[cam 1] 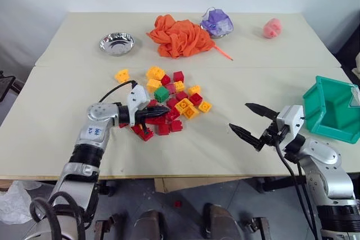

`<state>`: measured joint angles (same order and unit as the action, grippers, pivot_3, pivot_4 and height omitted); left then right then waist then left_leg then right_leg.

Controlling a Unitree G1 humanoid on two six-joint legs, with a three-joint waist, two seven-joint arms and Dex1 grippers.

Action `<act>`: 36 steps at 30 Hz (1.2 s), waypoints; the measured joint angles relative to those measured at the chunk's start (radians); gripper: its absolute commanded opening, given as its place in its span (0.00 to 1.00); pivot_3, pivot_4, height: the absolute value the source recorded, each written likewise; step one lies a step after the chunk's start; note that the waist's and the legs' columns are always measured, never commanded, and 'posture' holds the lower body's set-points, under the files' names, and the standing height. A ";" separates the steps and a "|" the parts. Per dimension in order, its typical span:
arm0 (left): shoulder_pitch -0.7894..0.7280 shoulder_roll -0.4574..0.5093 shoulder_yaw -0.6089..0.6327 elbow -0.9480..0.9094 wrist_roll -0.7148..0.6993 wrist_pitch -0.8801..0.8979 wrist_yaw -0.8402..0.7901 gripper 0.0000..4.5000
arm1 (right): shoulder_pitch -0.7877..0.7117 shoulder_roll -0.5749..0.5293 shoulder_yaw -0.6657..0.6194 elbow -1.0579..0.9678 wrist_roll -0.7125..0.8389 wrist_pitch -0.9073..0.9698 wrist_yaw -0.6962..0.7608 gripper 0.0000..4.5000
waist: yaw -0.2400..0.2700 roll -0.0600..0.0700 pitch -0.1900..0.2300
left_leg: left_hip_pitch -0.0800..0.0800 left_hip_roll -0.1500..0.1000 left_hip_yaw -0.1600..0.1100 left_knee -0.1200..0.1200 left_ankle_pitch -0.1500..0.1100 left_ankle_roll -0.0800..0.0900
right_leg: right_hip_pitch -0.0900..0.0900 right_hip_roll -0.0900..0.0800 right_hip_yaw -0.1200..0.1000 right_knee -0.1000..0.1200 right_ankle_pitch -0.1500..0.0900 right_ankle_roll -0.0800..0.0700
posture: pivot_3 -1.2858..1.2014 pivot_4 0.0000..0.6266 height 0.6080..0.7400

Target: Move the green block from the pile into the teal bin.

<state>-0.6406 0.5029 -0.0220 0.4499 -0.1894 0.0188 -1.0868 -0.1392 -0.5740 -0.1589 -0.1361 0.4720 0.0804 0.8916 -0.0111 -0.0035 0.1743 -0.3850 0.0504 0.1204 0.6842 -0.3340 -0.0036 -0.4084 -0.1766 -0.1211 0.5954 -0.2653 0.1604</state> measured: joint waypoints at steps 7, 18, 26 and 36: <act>0.208 0.112 0.179 -0.130 -0.079 0.039 0.079 0.19 | -0.040 -0.020 0.020 0.010 -0.001 0.007 0.068 1.00 | 0.000 0.000 0.000 | -0.001 0.000 0.000 0.000 0.000 0.000 | -0.001 0.000 0.000 0.000 0.000 0.000 | 0.52 0.24 1.00; 0.459 0.235 0.336 -0.365 -0.178 0.238 0.126 0.92 | -0.088 -0.038 0.033 0.049 -0.009 0.006 0.121 1.00 | 0.014 -0.001 0.000 | -0.001 0.000 -0.001 0.000 0.000 0.000 | -0.001 0.000 -0.001 0.000 0.000 -0.001 | 0.52 0.24 1.00; 0.149 0.127 0.133 -0.427 -0.142 0.471 0.294 1.00 | -0.128 -0.037 0.039 0.066 -0.011 0.007 0.129 1.00 | 0.023 -0.001 0.000 | -0.001 0.000 0.000 0.000 0.000 0.000 | -0.001 0.000 -0.001 0.000 0.000 -0.001 | 0.52 0.24 1.00; -0.203 -0.059 -0.082 -0.065 0.026 0.538 0.409 1.00 | -0.076 -0.030 0.033 0.016 -0.011 0.022 0.078 1.00 | 0.013 -0.001 0.000 | -0.002 0.000 0.000 -0.002 0.000 0.000 | -0.001 0.001 -0.001 -0.002 0.001 -0.001 | 0.52 0.24 1.00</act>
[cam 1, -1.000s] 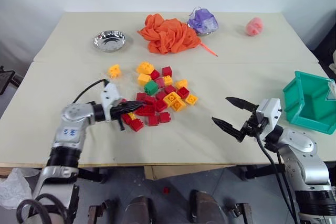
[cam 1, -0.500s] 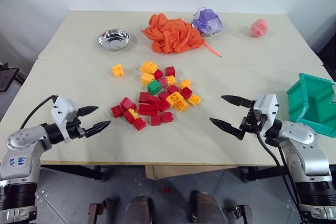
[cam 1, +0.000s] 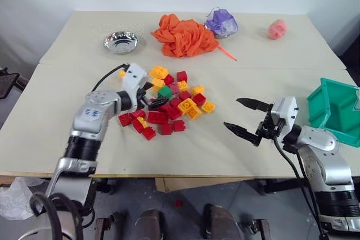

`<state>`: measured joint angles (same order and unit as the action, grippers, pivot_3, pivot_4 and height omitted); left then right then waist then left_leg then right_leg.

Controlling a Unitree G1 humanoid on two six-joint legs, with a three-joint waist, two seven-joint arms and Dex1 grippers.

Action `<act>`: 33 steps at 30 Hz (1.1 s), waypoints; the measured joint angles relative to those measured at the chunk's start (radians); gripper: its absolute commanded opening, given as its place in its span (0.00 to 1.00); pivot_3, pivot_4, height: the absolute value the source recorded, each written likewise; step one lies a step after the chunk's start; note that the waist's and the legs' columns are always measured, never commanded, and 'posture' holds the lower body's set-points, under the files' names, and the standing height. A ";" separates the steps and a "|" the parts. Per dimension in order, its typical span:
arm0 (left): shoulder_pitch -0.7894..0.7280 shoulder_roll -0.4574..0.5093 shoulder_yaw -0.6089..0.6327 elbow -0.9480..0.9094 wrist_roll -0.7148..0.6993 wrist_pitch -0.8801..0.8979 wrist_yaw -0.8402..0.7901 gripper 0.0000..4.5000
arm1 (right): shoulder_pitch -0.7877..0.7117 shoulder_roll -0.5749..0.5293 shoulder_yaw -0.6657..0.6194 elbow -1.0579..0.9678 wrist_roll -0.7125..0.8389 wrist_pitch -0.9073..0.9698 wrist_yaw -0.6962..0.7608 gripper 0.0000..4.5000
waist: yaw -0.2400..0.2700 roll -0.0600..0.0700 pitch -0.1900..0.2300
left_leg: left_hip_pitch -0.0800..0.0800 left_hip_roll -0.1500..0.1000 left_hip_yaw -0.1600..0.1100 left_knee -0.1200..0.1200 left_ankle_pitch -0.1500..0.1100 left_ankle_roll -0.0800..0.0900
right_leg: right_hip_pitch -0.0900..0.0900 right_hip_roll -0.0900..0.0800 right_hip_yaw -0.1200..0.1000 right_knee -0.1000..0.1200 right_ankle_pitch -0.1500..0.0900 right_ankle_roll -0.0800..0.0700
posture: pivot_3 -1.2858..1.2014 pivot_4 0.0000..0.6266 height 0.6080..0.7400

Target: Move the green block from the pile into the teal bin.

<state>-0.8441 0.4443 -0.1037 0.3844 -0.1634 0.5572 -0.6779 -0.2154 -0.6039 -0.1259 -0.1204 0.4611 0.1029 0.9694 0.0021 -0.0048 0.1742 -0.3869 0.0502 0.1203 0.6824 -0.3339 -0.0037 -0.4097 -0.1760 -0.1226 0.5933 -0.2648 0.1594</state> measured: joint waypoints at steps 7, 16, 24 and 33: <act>-0.101 -0.069 -0.023 0.191 0.066 -0.070 0.055 1.00 | 0.070 0.016 -0.005 -0.082 0.002 0.014 -0.060 1.00 | -0.002 -0.001 0.000 | 0.000 0.000 0.000 0.001 0.000 0.000 | 0.000 0.000 0.000 0.000 0.000 0.000 | 0.52 0.24 1.00; -0.149 -0.077 -0.054 0.266 0.113 -0.079 0.032 0.55 | 0.117 0.018 -0.012 -0.117 0.009 0.015 -0.089 1.00 | -0.005 -0.001 0.000 | 0.000 0.000 0.000 0.001 0.000 0.000 | 0.000 0.000 0.000 0.000 0.000 0.000 | 0.52 0.24 1.00; -0.166 -0.048 -0.046 0.342 0.127 -0.126 0.001 0.34 | 0.126 -0.031 -0.059 -0.119 0.034 0.017 -0.054 1.00 | -0.003 -0.001 0.000 | 0.000 0.000 0.000 0.001 0.000 0.000 | 0.001 0.000 0.000 0.000 0.000 0.000 | 0.52 0.24 1.00; -0.240 -0.053 -0.034 0.276 0.053 -0.299 -0.318 0.34 | 0.189 -0.069 -0.204 -0.150 0.062 0.038 -0.077 1.00 | 0.022 -0.003 0.002 | -0.002 0.000 0.000 0.001 0.000 0.000 | 0.000 0.000 -0.001 -0.002 0.000 0.000 | 0.52 0.24 1.00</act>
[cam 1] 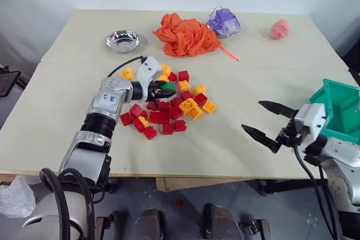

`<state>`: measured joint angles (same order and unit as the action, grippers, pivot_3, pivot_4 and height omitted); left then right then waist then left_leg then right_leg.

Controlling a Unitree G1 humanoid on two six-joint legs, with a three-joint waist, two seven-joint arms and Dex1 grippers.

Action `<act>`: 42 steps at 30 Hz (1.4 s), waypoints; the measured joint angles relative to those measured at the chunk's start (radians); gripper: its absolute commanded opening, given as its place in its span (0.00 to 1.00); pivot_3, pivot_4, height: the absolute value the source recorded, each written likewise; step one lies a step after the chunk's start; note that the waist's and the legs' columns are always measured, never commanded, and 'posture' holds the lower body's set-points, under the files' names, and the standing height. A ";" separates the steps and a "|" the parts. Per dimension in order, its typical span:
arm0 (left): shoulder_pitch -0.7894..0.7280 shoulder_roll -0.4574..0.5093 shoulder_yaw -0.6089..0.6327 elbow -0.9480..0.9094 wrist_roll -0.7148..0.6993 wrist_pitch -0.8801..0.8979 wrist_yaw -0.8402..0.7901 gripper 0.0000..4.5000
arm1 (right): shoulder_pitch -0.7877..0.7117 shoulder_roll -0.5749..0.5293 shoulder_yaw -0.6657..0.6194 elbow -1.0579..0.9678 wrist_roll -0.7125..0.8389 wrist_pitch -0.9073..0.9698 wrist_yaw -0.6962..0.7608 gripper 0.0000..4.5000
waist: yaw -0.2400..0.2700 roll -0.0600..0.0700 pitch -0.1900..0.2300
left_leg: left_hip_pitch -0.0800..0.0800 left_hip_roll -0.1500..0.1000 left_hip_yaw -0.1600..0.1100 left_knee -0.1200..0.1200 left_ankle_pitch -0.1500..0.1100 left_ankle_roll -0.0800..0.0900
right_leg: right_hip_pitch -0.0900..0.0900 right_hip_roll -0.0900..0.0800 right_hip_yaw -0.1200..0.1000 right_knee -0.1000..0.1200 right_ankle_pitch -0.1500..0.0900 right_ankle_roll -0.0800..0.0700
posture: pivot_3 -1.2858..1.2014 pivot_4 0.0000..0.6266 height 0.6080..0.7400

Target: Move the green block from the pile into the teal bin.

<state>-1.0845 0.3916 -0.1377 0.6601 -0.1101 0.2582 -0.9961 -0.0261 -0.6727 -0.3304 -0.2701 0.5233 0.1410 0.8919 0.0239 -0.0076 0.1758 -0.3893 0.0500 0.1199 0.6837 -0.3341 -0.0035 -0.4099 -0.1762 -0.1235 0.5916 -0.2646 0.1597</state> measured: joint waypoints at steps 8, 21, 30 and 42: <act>-0.089 -0.369 -0.156 0.223 0.078 -0.244 -0.065 0.34 | 0.095 0.002 -0.122 -0.056 0.006 0.024 -0.125 1.00 | 0.019 -0.001 0.000 | -0.001 -0.001 0.000 0.002 -0.001 0.002 | 0.001 0.000 0.001 -0.003 0.001 0.002 | 0.52 0.24 1.00; -0.132 -0.459 -0.031 0.466 0.088 -0.503 -0.009 0.83 | 0.275 0.018 -0.212 -0.235 0.026 0.119 -0.217 1.00 | -0.001 0.000 0.000 | -0.001 -0.001 0.000 0.001 -0.001 0.002 | 0.000 -0.001 0.001 -0.002 0.001 0.001 | 0.52 0.24 1.00; 0.035 -0.235 0.054 0.278 0.006 -0.510 -0.227 0.87 | 0.034 -0.163 -0.062 -0.090 0.040 0.233 -0.076 1.00 | 0.000 0.001 -0.001 | -0.001 -0.001 -0.001 0.001 -0.001 0.002 | 0.000 0.000 0.001 -0.001 0.001 0.001 | 0.52 0.24 1.00; 0.518 0.124 0.198 -0.389 -0.199 -0.252 -0.278 0.99 | -0.609 -0.271 0.442 0.636 -0.312 0.049 0.342 1.00 | -0.027 0.001 0.000 | -0.002 0.000 -0.001 0.006 -0.002 0.003 | 0.000 -0.001 0.000 0.000 0.001 0.002 | 0.52 0.24 1.00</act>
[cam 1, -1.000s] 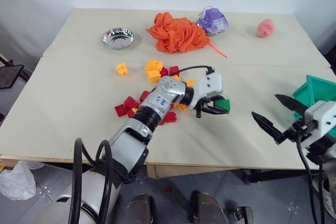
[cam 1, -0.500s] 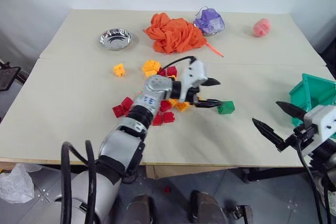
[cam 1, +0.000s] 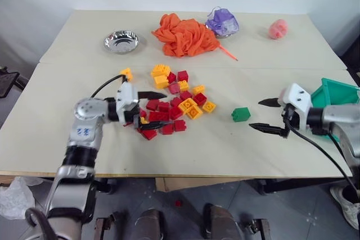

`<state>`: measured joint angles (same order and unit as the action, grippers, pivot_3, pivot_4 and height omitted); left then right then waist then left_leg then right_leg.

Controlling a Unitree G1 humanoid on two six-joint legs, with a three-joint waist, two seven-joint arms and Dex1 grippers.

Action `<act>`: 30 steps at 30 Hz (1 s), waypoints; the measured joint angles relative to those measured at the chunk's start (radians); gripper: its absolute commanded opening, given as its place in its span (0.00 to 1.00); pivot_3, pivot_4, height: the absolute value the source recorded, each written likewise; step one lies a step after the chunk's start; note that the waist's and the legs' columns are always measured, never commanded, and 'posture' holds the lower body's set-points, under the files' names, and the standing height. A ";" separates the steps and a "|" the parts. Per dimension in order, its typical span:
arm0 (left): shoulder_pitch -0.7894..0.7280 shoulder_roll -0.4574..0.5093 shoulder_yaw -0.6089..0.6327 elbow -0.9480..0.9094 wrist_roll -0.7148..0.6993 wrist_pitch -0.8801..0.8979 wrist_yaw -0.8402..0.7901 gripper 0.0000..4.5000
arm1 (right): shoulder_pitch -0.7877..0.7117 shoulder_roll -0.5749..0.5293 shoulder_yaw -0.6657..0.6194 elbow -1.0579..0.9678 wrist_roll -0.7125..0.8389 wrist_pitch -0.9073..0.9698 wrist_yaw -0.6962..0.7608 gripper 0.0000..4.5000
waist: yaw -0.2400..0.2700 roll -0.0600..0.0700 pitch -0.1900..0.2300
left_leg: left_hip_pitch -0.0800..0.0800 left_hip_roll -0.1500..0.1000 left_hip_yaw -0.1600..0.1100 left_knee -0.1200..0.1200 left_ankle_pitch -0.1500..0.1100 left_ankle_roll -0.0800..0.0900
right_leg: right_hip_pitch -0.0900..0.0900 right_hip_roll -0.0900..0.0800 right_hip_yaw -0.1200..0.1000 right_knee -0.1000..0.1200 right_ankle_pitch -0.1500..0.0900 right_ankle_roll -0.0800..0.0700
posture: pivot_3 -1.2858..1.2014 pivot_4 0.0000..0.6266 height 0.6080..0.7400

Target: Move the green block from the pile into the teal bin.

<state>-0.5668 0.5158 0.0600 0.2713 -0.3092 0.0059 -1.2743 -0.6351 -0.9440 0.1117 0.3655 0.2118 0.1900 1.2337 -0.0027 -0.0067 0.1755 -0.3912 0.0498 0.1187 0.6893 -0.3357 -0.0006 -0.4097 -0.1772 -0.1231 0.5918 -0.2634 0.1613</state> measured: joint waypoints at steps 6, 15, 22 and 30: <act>0.158 0.025 0.012 -0.247 -0.060 0.125 0.081 0.99 | -0.265 0.108 0.126 0.394 -0.167 -0.240 0.114 1.00 | -0.016 0.000 0.000 | 0.000 0.000 0.000 -0.001 0.000 -0.001 | 0.000 0.000 0.000 0.001 0.000 0.000 | 0.52 0.24 1.00; 0.217 0.034 0.012 -0.355 -0.084 0.146 0.146 1.00 | -0.427 0.238 0.179 0.713 -0.303 -0.460 0.194 0.80 | -0.033 0.001 0.000 | 0.001 0.000 0.000 -0.002 0.001 -0.001 | 0.000 0.000 0.000 0.001 0.000 0.000 | 0.52 0.24 1.00; 0.227 0.034 -0.002 -0.380 -0.093 0.158 0.167 1.00 | -0.444 0.263 0.156 0.777 -0.318 -0.542 0.191 0.32 | -0.033 0.001 0.000 | 0.002 0.000 0.001 -0.002 0.001 -0.001 | 0.000 0.000 0.000 0.001 0.000 0.000 | 0.52 0.24 1.00; 0.185 0.027 -0.040 -0.367 -0.095 0.161 0.159 1.00 | -0.413 0.263 0.107 0.778 -0.300 -0.561 0.177 0.32 | -0.027 0.001 0.000 | 0.002 0.000 0.001 -0.002 0.001 -0.001 | 0.000 0.000 0.000 0.001 0.000 0.000 | 0.52 0.24 1.00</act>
<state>-0.3818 0.5430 0.0205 -0.0958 -0.4043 0.1667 -1.1156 -1.0482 -0.6812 0.2188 1.1431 -0.0881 -0.3706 1.4105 -0.0299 -0.0053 0.1758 -0.3894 0.0502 0.1196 0.6874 -0.3351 -0.0019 -0.4093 -0.1770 -0.1228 0.5928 -0.2635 0.1609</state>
